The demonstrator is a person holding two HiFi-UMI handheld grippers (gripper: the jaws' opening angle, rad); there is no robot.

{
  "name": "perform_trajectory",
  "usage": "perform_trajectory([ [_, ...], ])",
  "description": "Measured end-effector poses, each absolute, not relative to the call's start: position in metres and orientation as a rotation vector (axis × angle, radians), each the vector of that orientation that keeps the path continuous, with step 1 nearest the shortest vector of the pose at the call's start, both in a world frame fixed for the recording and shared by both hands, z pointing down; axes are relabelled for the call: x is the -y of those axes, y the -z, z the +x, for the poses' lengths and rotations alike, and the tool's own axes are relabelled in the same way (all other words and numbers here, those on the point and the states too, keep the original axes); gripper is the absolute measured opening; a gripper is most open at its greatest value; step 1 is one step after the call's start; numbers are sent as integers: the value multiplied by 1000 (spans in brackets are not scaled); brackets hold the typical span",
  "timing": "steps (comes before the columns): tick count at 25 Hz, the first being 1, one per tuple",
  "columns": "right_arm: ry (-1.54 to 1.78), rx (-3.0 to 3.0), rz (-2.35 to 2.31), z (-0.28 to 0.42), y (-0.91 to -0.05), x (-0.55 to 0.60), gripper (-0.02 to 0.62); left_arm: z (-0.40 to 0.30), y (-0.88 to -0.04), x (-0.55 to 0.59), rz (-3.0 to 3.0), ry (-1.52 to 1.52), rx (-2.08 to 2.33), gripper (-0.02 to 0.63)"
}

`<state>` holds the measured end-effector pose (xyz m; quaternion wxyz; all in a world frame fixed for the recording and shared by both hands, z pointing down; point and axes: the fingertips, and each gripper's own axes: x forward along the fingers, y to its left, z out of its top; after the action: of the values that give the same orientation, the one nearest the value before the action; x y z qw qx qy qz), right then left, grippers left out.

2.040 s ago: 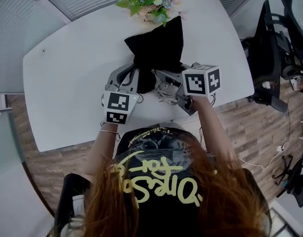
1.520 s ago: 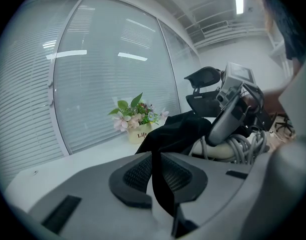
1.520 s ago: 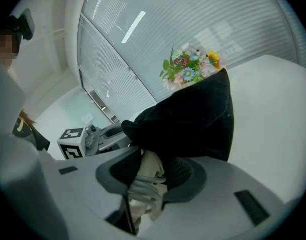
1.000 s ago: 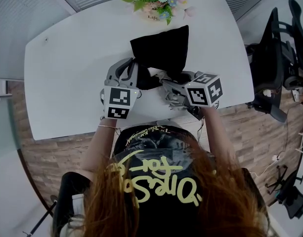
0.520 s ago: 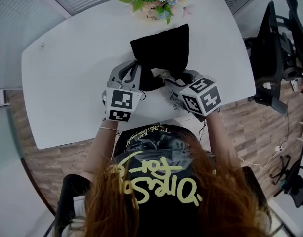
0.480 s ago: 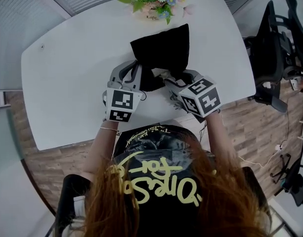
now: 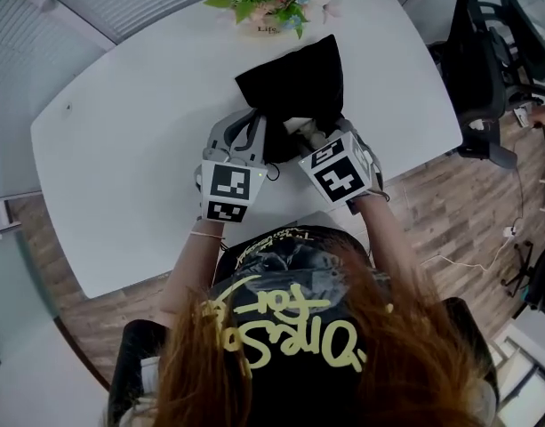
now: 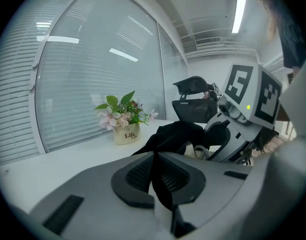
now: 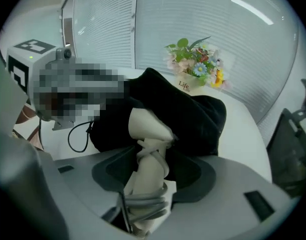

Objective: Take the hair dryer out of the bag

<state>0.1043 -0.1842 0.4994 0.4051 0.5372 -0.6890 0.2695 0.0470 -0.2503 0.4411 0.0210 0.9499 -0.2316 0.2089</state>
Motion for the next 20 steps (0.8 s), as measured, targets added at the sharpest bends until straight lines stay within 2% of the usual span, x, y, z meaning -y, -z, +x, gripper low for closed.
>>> perform_trajectory([
  [20, -651, 1601, 1329, 104, -515, 190, 206, 45, -447, 242, 2993, -613, 561, 15],
])
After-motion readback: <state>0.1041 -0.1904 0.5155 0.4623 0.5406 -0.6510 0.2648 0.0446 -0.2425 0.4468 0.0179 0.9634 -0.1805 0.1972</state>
